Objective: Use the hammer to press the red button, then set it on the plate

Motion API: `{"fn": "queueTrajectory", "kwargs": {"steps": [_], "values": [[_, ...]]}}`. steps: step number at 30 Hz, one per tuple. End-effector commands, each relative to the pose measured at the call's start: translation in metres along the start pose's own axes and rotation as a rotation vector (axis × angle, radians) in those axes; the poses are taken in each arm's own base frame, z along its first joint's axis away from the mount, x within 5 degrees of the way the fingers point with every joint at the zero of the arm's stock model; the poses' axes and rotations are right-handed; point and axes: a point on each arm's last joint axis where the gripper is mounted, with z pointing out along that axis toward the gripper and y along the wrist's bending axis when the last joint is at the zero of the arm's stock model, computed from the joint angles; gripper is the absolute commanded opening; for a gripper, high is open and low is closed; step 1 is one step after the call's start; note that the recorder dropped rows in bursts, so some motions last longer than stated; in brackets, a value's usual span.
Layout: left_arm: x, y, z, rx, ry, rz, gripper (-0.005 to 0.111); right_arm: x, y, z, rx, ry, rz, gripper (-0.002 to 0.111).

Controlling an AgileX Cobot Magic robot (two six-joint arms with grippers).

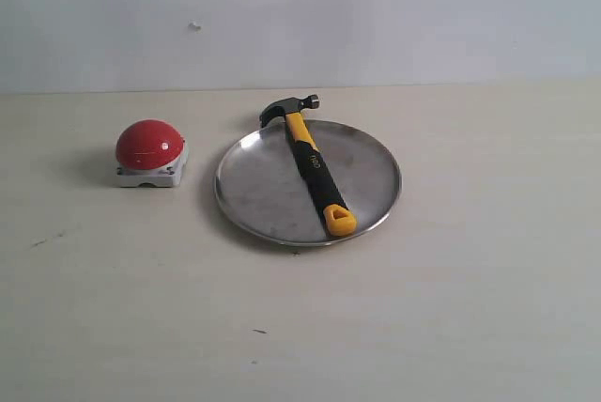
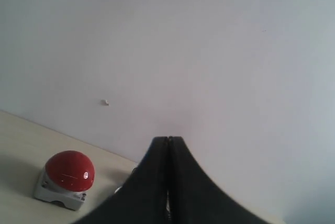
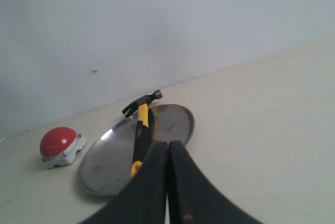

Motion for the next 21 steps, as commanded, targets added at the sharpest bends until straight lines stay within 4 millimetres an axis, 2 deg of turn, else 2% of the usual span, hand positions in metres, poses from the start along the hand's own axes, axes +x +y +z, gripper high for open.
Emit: {"fn": "queueTrajectory", "kwargs": {"steps": [1,9,13,17,19,20,21], "values": [[0.000,-0.003,-0.001,0.038,-0.011,-0.063,0.000,0.001,-0.001,0.000,0.004,-0.007,-0.005,0.000],[-0.003,-0.011,-0.001,0.129,-0.023,-0.237,0.000,0.001,-0.001,0.000,0.004,-0.007,-0.005,0.000],[-0.005,-0.009,-0.001,0.106,-0.047,-0.248,0.000,0.001,-0.001,0.000,0.004,-0.007,-0.005,0.000],[-0.010,-0.006,-0.001,0.063,-0.113,0.013,0.000,0.001,-0.001,0.000,0.004,-0.007,-0.005,0.000],[-0.013,0.000,-0.001,-0.018,-0.148,0.216,0.000,0.001,-0.001,0.000,0.004,-0.007,-0.005,0.000],[-0.012,0.003,-0.001,-0.052,-0.128,0.303,0.000,0.001,-0.001,0.000,0.004,-0.007,-0.005,0.000],[-0.006,0.007,-0.001,-0.092,-0.052,0.480,0.000,0.001,-0.001,0.000,0.004,-0.007,-0.005,0.000]]}}
